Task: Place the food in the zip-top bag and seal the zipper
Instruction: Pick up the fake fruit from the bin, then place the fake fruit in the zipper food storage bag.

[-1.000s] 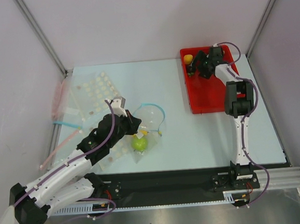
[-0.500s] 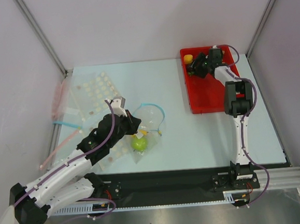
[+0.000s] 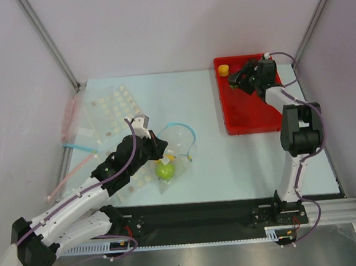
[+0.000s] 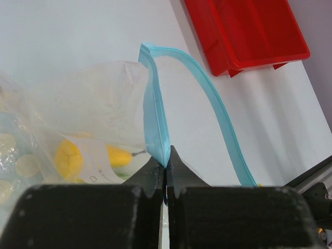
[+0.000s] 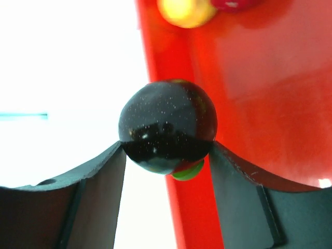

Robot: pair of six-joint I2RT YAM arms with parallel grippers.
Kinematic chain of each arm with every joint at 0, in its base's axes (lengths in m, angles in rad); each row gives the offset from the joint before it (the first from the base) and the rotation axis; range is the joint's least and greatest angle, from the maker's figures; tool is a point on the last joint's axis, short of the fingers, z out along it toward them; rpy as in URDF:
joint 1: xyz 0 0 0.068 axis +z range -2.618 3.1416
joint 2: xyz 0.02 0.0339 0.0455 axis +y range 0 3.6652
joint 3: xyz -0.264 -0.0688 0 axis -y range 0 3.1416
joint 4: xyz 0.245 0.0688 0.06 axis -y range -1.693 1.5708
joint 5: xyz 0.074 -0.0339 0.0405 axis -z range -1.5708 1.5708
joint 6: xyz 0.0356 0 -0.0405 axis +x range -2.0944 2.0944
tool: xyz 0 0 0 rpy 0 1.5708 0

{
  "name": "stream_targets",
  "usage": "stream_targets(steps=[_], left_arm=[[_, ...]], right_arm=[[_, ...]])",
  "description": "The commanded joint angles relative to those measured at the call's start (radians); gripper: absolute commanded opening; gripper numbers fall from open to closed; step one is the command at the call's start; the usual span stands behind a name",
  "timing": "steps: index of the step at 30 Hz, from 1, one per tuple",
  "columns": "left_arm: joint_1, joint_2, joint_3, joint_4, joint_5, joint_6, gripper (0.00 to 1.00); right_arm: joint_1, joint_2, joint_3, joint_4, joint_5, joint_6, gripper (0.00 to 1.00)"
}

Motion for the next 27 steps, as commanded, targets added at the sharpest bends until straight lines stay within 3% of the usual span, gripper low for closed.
stream_targets(steps=[1,7,16,22,27], left_arm=[[0.005,-0.009,0.038,0.018,0.012,0.012,0.00],[0.005,-0.005,0.038,0.026,0.038,0.008,0.00],[0.005,-0.018,0.030,0.029,0.035,0.011,0.00],[0.005,-0.020,0.020,0.066,0.073,0.023,0.00],[0.005,-0.041,0.007,0.091,0.098,0.029,0.00]], right_arm=[[0.027,-0.157,-0.093,0.115,-0.006,0.002,0.47],[0.131,-0.393,-0.269,0.116,0.000,-0.054,0.48],[0.499,-0.808,-0.555,0.151,0.120,-0.209,0.50],[0.698,-0.864,-0.630,0.225,0.181,-0.352,0.46],[0.780,-0.812,-0.609,0.219,0.230,-0.419,0.46]])
